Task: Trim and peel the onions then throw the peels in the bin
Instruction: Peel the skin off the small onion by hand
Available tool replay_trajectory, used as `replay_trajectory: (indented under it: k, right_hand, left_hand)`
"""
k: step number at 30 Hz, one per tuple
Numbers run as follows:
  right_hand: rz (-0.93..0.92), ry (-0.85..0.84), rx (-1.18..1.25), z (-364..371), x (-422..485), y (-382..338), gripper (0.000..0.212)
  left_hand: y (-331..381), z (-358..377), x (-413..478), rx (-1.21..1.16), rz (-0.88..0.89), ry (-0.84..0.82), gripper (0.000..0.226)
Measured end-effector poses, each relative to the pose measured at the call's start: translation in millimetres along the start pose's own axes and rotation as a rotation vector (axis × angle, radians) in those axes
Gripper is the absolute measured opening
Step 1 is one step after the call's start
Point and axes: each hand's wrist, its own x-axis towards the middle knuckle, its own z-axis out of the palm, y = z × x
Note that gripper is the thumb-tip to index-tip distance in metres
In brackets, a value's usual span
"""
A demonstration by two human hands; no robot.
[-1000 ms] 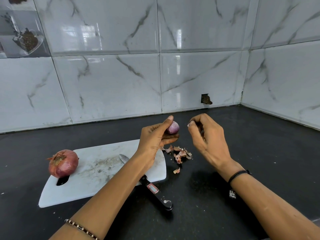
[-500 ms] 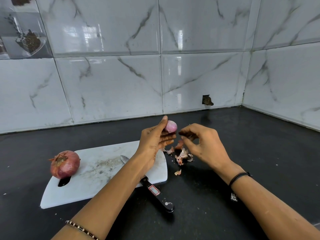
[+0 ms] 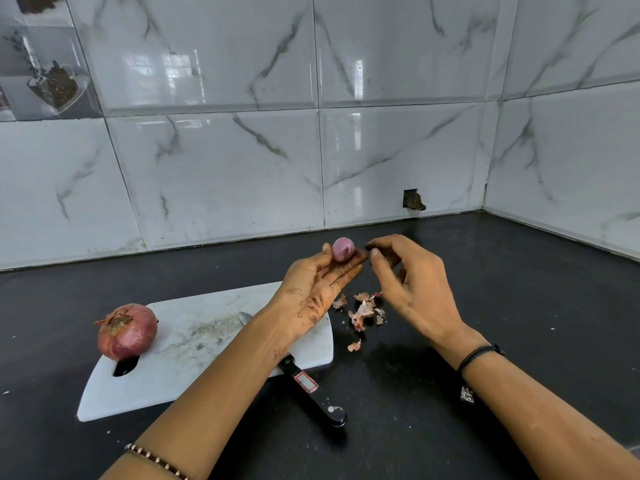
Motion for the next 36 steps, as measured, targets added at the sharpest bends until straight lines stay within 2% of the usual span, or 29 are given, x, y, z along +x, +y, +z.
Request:
replay_trajectory:
  k: [6, 21, 25, 30, 36]
  right_hand:
    - [-0.013, 0.019, -0.002, 0.3, 0.1, 0.9, 0.015]
    - [-0.134, 0.007, 0.036, 1.5, 0.1, 2.4, 0.027]
    - [-0.146, 0.060, 0.033, 3.3, 0.9, 4.3, 0.020]
    - [-0.063, 0.063, 0.090, 0.6, 0.6, -0.4, 0.008]
    - [0.033, 0.082, 0.195, -1.1, 0.9, -3.7, 0.009]
  left_hand:
    - [-1.6, -2.9, 1.3, 0.108, 0.003, -0.017, 0.032]
    - [-4.9, 3.6, -2.1, 0.143, 0.008, -0.020, 0.032]
    - [-4.1, 1.5, 0.8, 0.145, 0.048, -0.043, 0.027]
    - [-1.3, -1.9, 2.2, 0.211, 0.114, -0.079, 0.025]
    - [0.1, -0.6, 1.0, 0.193, 0.140, -0.172, 0.035]
